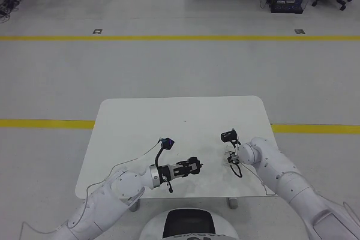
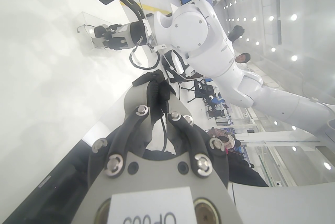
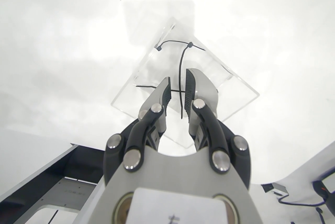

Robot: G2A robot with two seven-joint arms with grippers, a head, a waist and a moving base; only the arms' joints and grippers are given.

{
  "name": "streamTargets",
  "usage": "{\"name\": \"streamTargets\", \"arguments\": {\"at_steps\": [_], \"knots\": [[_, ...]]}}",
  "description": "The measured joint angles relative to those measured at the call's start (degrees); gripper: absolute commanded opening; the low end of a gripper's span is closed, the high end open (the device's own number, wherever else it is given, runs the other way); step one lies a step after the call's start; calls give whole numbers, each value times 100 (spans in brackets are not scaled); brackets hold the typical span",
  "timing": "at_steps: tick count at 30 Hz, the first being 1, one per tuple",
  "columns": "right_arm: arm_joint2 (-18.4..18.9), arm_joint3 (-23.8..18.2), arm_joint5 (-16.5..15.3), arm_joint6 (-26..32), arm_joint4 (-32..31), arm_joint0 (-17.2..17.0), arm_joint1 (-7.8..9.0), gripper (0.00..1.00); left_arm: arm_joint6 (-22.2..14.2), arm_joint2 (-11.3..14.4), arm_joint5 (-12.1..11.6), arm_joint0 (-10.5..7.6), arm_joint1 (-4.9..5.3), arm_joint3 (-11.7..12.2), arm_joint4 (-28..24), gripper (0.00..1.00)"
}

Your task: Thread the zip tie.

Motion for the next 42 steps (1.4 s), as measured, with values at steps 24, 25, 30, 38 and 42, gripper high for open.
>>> {"name": "streamTargets", "arguments": {"at_steps": [24, 25, 30, 38, 42], "knots": [[89, 79, 72, 55, -203, 45, -116, 0, 0, 0, 0, 0, 0, 0, 0, 0], [132, 11, 82, 79, -225, 21, -101, 0, 0, 0, 0, 0, 0, 0, 0, 0], [405, -422, 35, 211, -278, -157, 4, 0, 0, 0, 0, 0, 0, 0, 0, 0], [1253, -1290, -447, 428, 49, -685, 276, 0, 0, 0, 0, 0, 0, 0, 0, 0], [1705, -1619, -742, 394, 381, -985, 387, 0, 0, 0, 0, 0, 0, 0, 0, 0]]}}
